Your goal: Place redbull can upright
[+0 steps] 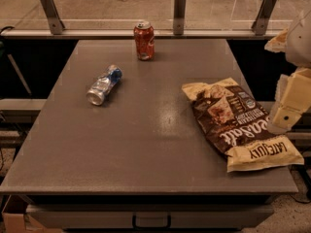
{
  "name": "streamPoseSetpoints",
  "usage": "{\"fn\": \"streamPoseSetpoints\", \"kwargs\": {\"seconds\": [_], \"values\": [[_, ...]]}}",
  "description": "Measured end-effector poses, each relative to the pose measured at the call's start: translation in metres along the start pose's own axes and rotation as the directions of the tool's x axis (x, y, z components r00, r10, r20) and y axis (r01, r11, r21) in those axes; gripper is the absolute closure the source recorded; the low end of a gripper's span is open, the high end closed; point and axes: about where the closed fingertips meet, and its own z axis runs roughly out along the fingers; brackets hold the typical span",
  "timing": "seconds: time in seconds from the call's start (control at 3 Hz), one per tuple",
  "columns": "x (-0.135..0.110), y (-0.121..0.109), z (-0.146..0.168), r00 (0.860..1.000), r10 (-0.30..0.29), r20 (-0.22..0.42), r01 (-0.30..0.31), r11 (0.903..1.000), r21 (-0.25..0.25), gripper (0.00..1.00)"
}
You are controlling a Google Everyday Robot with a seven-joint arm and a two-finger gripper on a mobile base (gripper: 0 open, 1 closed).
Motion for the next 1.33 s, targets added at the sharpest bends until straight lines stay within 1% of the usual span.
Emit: {"fn": "streamPoseSetpoints", "kwargs": {"seconds": [0.33, 0.67, 1.0, 1.33], "values": [[0.000, 0.000, 0.000, 1.000, 0.000, 0.000, 0.000, 1.0000, 0.000, 0.00], [-0.013, -0.003, 0.004, 0.999, -0.009, 0.035, 0.009, 0.9998, -0.015, 0.00], [-0.063, -0.015, 0.020, 0.994, -0.002, 0.109, 0.007, 0.9986, -0.053, 0.00], [-0.136, -0.032, 0.031, 0.982, 0.057, 0.182, -0.042, 0.9954, -0.087, 0.00]]}}
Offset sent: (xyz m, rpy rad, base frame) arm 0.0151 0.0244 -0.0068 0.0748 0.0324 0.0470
